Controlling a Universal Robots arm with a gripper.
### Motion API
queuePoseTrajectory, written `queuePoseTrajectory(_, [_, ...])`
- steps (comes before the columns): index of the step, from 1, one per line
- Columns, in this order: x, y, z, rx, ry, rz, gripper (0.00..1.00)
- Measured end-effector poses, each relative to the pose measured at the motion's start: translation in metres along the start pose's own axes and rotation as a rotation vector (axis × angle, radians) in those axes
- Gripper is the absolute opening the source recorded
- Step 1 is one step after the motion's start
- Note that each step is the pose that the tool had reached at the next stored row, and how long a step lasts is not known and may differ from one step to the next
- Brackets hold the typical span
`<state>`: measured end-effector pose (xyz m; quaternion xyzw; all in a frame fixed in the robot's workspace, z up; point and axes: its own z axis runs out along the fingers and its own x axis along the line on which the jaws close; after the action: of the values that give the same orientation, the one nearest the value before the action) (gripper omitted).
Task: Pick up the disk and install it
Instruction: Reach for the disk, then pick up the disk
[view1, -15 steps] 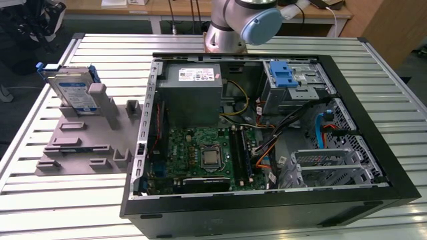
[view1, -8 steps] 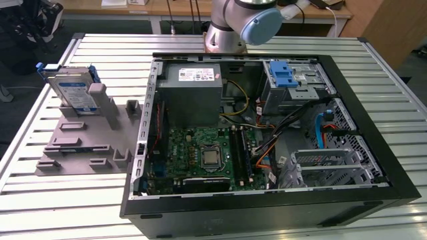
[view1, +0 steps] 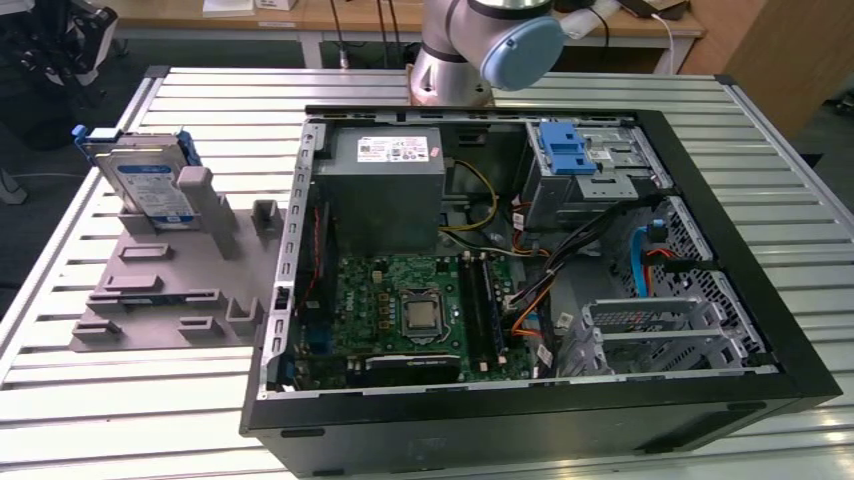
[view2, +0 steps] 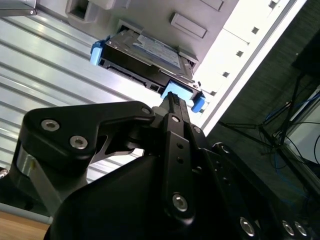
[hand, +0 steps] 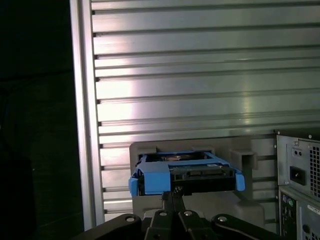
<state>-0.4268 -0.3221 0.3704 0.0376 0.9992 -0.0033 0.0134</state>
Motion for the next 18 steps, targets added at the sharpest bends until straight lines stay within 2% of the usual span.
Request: queuePoseTrajectory(18, [0.0018,-0.0002,0.0002,-0.0002,0.0000,-0.006,0.11])
